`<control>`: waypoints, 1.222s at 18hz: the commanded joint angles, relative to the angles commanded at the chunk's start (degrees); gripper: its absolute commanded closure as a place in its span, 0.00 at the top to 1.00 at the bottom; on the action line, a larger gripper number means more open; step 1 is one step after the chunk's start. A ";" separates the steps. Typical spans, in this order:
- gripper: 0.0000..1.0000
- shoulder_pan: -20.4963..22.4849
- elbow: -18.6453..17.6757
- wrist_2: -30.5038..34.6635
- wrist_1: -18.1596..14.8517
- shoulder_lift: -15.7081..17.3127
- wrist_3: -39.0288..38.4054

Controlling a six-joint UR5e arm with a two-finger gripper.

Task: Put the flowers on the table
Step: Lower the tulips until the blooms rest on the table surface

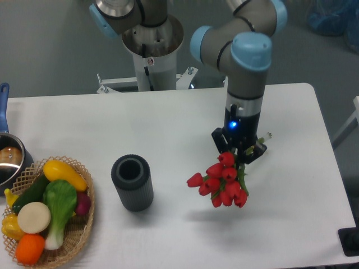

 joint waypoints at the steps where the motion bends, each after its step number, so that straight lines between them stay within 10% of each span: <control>1: 0.24 -0.44 -0.09 0.00 0.00 -0.97 0.00; 19: 0.26 -1.50 2.99 0.00 0.62 -9.32 0.26; 22: 0.38 -1.59 3.16 0.00 0.70 -9.50 0.35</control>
